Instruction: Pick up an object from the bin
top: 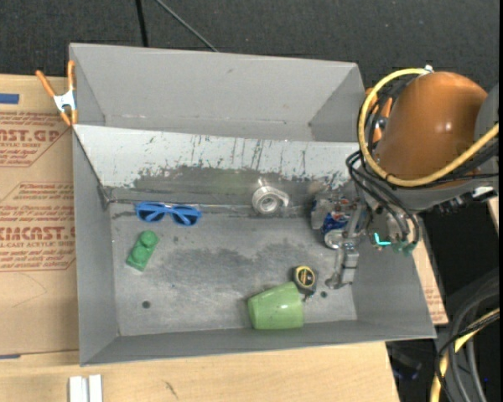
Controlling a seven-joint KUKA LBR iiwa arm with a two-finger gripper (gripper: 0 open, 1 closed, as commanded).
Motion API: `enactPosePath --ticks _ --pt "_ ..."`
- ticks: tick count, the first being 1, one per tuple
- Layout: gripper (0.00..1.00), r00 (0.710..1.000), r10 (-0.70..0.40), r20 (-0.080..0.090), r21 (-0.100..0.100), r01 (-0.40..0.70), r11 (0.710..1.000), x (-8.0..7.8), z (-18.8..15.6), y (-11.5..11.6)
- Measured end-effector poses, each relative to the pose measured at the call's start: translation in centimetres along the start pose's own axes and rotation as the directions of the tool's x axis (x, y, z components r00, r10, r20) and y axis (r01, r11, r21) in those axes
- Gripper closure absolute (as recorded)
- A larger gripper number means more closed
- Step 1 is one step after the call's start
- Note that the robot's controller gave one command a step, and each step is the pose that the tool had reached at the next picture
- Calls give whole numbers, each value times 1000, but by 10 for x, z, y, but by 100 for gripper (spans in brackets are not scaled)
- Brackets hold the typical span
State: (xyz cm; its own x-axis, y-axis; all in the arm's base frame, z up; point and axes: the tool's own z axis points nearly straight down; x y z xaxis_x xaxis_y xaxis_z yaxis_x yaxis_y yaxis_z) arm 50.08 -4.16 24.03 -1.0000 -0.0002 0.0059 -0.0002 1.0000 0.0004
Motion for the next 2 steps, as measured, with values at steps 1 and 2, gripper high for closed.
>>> enactPosePath --ticks 1,2 --pt "0 992 -123 4 1 123 992 3 174 -2" --pt "0 975 -223 8 0 223 975 -16 162 55"
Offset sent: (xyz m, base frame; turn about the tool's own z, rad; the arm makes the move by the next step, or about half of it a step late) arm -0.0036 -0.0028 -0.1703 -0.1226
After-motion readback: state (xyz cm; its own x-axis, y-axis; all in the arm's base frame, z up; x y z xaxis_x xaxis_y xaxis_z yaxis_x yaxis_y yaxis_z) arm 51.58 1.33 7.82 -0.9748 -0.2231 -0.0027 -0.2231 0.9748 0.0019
